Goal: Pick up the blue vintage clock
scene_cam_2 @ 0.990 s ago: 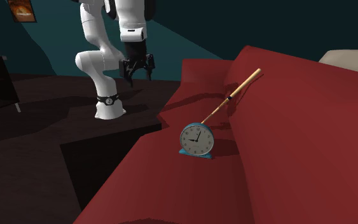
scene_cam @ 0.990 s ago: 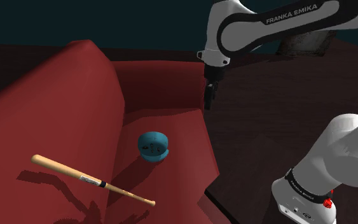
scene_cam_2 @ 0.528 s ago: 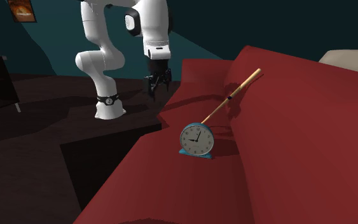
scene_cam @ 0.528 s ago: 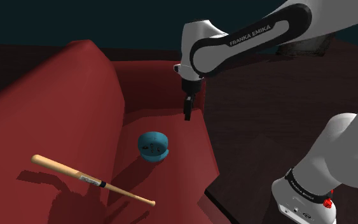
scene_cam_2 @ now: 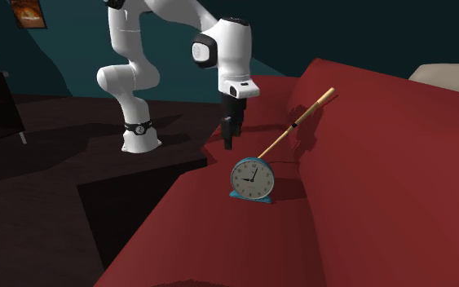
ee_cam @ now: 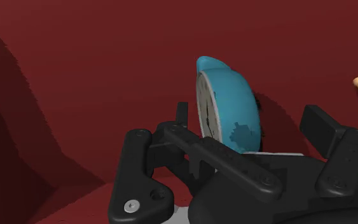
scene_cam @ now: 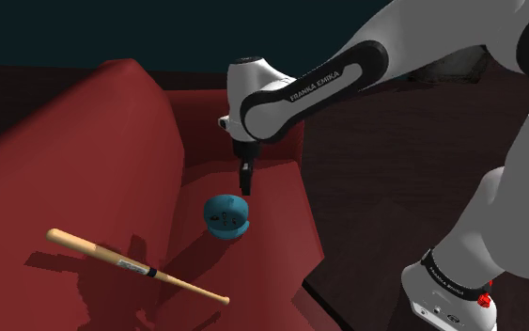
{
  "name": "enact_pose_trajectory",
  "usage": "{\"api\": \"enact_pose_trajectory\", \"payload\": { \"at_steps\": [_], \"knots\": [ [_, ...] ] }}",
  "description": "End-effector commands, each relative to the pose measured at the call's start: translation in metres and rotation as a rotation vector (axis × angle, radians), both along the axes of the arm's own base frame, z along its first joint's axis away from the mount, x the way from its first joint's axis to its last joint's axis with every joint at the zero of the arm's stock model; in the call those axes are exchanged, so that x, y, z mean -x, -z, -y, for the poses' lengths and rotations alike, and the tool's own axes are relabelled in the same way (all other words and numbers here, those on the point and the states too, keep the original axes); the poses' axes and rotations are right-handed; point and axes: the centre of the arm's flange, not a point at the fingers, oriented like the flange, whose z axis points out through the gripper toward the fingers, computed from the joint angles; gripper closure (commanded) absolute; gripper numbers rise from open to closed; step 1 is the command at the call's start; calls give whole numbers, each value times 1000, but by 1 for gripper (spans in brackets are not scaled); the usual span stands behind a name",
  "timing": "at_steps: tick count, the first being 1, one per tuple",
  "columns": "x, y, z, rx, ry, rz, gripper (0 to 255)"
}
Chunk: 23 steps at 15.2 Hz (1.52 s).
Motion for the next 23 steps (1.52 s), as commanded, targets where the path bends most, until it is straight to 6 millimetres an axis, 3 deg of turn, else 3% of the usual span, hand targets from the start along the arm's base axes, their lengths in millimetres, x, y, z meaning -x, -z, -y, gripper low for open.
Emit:
{"api": "enact_pose_trajectory", "payload": {
  "at_steps": [1, 6, 15, 16, 23],
  "knots": [
    [-7, 14, -19, -1, -47, 7, 0],
    [-25, 47, -69, -2, -153, 23, 0],
    [-25, 87, -69, -2, -153, 23, 0],
    [-25, 88, -69, -2, -153, 23, 255],
    [-24, 86, -68, -2, -153, 22, 255]
  ]
}}
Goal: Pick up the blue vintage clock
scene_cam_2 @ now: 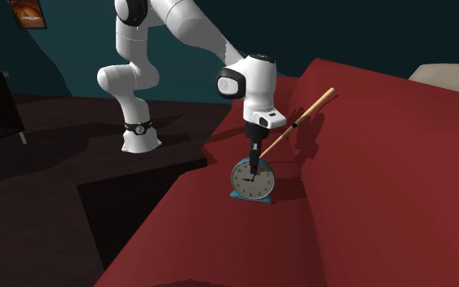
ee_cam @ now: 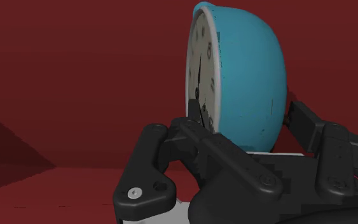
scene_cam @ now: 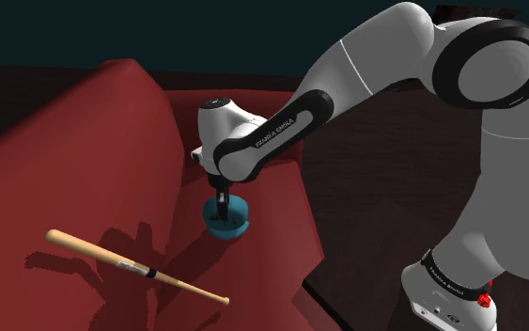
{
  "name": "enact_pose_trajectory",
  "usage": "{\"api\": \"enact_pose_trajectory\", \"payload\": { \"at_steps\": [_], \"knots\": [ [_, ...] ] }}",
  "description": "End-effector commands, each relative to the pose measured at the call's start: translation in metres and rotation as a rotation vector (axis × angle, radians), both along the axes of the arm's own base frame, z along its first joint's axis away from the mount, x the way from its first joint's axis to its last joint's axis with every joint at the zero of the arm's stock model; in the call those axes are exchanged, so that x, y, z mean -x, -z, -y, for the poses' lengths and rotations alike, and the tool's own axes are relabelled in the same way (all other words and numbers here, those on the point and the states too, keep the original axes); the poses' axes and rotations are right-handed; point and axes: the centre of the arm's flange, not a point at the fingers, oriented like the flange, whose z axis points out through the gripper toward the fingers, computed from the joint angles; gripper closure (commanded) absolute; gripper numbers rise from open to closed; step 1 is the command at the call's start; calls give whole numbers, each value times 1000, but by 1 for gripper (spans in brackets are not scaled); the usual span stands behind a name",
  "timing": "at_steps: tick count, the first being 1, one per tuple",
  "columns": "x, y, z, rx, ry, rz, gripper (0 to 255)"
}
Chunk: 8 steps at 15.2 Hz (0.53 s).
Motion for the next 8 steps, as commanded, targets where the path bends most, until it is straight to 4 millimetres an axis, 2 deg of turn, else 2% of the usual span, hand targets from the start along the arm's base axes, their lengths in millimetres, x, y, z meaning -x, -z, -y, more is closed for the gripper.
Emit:
{"api": "enact_pose_trajectory", "payload": {
  "at_steps": [1, 2, 8],
  "knots": [
    [0, 1, 1, 2, 1, -2, 255],
    [0, 1, 0, 1, 1, -2, 255],
    [0, -30, 0, 1, 1, -2, 255]
  ]
}}
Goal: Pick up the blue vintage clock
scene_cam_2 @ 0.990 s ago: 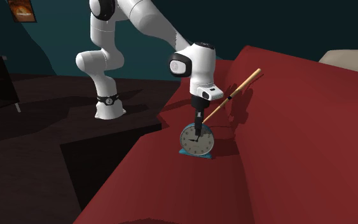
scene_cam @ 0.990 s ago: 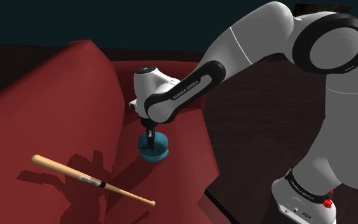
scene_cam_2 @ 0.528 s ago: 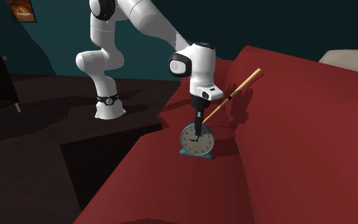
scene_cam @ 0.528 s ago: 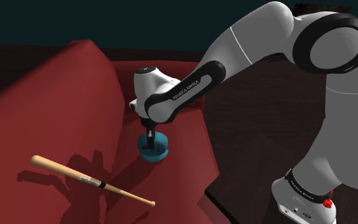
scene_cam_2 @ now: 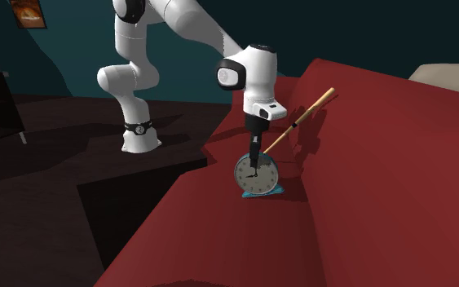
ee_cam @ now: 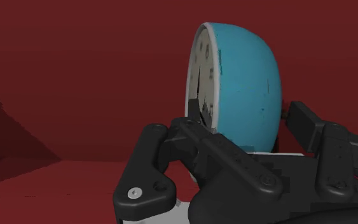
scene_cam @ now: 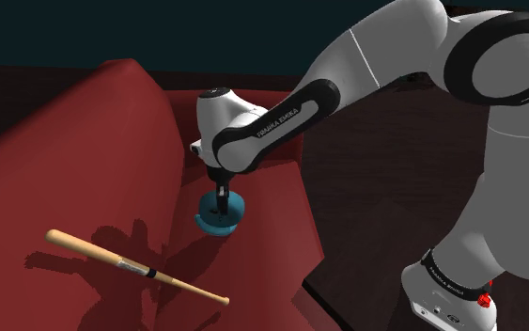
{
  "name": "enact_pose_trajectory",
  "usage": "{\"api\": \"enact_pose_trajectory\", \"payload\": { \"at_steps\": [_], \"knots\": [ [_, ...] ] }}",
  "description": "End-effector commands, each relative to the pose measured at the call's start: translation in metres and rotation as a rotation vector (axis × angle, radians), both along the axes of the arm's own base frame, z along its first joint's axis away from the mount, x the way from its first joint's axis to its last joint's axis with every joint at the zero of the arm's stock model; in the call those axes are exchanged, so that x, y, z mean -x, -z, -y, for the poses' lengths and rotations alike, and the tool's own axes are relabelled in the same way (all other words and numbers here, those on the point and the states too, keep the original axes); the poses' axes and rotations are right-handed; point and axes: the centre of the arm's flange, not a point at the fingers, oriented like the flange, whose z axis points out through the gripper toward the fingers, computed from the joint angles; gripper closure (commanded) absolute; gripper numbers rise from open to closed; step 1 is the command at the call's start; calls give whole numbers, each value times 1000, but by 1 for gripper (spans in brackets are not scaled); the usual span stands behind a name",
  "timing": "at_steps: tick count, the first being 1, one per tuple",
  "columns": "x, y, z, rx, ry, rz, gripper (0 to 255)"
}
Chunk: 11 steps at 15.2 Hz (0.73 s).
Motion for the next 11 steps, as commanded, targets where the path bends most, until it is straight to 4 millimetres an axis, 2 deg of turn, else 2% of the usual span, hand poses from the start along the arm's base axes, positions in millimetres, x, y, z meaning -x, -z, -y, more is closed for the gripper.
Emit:
{"api": "enact_pose_trajectory", "payload": {
  "at_steps": [1, 9, 11],
  "knots": [
    [0, -12, -1, 0, 0, 1, 255],
    [0, -54, -1, 0, 0, 1, 255],
    [0, -55, -1, 0, 0, 1, 255]
  ]
}}
